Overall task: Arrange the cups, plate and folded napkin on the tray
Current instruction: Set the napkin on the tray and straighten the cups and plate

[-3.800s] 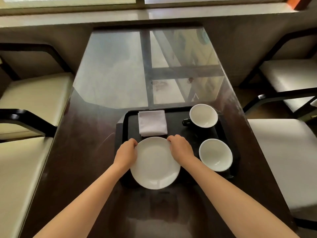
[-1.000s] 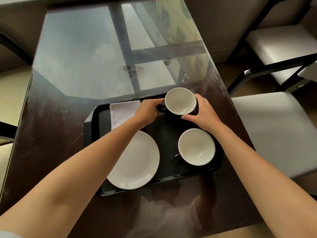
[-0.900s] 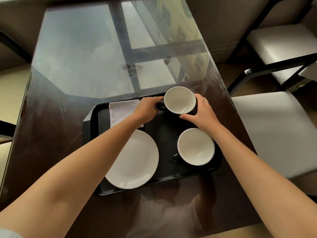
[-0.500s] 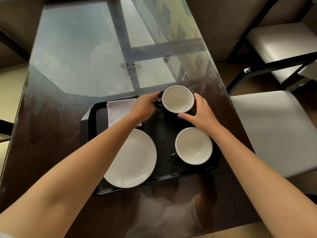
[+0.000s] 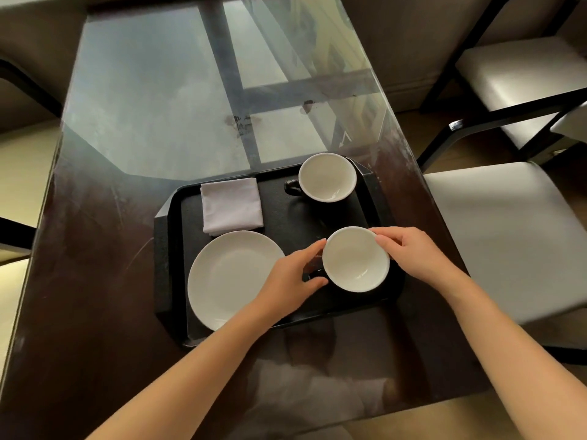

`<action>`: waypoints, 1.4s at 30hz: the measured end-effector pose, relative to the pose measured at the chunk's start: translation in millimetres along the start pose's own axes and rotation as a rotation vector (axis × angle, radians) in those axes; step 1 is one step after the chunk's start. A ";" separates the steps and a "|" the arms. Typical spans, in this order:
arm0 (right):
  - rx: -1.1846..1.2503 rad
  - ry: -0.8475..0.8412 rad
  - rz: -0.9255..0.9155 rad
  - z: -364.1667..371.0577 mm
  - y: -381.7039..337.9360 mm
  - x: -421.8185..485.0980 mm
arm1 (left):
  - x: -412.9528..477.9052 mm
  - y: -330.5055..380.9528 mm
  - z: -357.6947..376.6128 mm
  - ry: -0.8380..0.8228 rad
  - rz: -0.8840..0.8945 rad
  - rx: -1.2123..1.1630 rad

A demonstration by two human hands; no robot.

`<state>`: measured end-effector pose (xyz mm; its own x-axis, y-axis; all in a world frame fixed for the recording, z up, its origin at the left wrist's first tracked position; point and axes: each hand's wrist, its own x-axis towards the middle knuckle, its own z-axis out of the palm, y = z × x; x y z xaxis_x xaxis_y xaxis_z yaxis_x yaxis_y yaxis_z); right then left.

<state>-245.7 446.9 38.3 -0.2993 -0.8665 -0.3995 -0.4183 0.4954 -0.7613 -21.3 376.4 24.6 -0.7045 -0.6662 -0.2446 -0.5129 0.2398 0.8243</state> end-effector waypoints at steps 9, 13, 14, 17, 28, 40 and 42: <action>0.102 0.086 0.021 16.2 3.2 -4.4 | 10.0 -1.8 -22.6 -0.087 -0.056 -0.037; 0.102 0.127 0.023 20.8 1.2 -5.7 | 13.8 -3.1 -26.3 -0.095 -0.066 -0.051; 0.099 0.134 0.022 21.6 0.0 -6.1 | 14.1 -3.2 -26.4 -0.096 -0.067 -0.055; 0.113 0.135 0.037 22.4 -5.4 -7.1 | 12.4 -3.2 -28.0 -0.102 -0.077 -0.099; -0.113 0.418 -0.228 90.6 -82.1 -64.0 | -55.1 -63.0 -100.5 0.504 -0.412 0.250; -0.312 0.178 0.131 186.1 -72.5 -61.5 | -61.8 -84.3 -103.0 0.398 -0.417 0.364; -0.296 0.204 0.153 190.9 -72.0 -60.8 | -62.9 -86.3 -102.8 0.405 -0.400 0.349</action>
<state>-33.6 452.3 19.9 -0.5293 -0.7662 -0.3644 -0.5758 0.6398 -0.5090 117.8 325.1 21.4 -0.2220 -0.9475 -0.2299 -0.8731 0.0883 0.4794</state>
